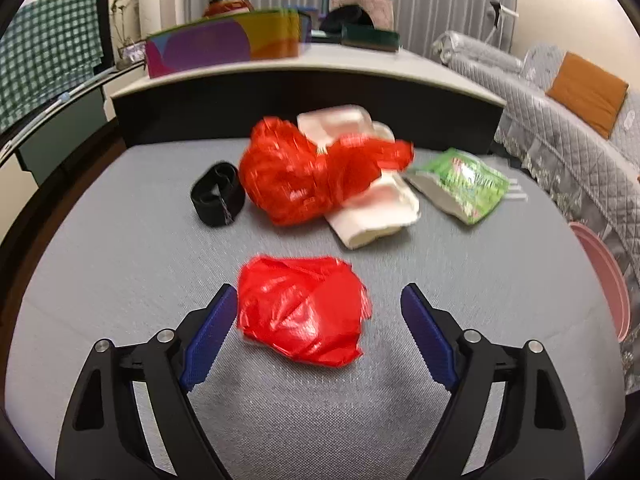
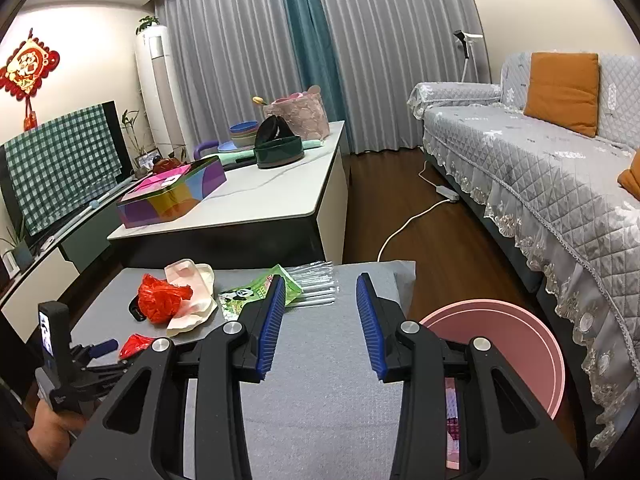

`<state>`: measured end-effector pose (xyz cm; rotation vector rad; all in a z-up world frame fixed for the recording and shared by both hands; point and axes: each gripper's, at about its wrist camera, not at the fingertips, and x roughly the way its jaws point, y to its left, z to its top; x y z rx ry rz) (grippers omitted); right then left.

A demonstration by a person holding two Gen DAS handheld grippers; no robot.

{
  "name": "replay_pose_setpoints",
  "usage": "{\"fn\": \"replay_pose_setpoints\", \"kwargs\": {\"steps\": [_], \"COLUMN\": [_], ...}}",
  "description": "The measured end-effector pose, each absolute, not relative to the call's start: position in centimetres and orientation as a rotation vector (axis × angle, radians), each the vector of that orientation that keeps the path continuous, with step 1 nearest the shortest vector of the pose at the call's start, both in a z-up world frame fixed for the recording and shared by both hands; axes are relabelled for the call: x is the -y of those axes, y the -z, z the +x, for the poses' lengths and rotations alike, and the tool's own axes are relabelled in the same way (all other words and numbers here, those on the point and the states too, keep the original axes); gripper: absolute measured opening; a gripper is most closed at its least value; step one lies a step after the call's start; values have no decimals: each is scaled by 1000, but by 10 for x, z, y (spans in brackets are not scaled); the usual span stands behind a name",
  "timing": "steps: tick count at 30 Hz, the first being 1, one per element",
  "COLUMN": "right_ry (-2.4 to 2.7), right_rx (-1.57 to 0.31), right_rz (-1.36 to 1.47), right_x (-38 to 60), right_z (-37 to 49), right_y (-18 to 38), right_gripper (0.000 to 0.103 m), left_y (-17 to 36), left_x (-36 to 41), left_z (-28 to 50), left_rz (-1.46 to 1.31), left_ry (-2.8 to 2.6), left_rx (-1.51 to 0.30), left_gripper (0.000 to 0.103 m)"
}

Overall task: Collect trash
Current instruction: 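Close the left tool on the red plastic bag and lift it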

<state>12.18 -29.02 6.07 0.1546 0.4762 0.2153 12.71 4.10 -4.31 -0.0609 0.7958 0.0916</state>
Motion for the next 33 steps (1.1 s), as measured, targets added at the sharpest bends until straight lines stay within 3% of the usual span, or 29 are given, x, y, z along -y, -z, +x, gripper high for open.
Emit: {"fn": "replay_pose_setpoints", "kwargs": {"steps": [10, 12, 15, 28, 33], "right_ry": [-224, -227, -229, -266, -297], "right_rx": [-491, -496, -501, -526, -553], "right_rz": [148, 147, 144, 142, 169], "right_x": [286, 286, 284, 269, 259], "right_z": [128, 129, 131, 144, 158], "right_y": [-55, -54, -51, -40, -28], "right_gripper": [38, 38, 38, 37, 31], "left_y": [57, 56, 53, 46, 43], "left_x": [-41, -40, -40, -36, -38], "left_z": [133, 133, 133, 135, 137], "left_rz": [-42, -37, -37, -52, -66], "left_ry": [-118, -118, -110, -80, -74], "left_rx": [-864, -860, -849, -805, -786], "left_gripper": [81, 66, 57, 55, 55]}}
